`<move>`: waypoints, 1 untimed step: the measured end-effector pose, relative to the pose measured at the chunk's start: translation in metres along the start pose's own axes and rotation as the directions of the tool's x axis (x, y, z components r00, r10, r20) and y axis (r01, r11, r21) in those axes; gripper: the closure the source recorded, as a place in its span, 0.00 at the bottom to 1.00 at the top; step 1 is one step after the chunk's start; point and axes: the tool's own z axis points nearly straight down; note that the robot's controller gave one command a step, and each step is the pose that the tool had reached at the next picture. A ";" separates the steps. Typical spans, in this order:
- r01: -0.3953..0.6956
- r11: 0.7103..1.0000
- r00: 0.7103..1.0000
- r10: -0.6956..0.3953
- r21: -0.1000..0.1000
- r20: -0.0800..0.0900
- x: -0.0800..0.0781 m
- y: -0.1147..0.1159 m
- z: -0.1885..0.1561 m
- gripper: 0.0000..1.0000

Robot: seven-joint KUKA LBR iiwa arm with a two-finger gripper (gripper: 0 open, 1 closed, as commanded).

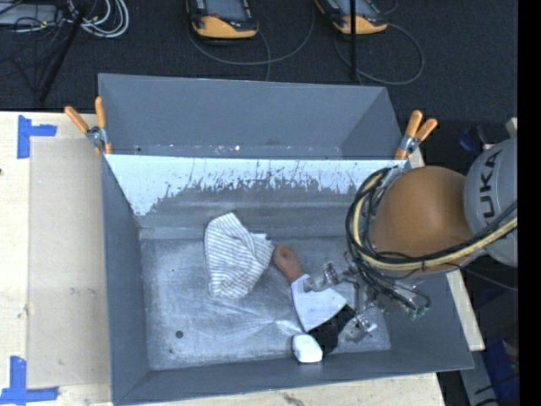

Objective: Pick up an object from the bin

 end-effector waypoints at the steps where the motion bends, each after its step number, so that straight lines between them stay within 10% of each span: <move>1: 0.209 0.978 0.978 -0.209 0.003 0.004 -0.004 -0.011 0.051 0.00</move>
Offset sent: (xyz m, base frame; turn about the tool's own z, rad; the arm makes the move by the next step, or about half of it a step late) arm 0.0125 -0.0065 -0.0654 -0.3501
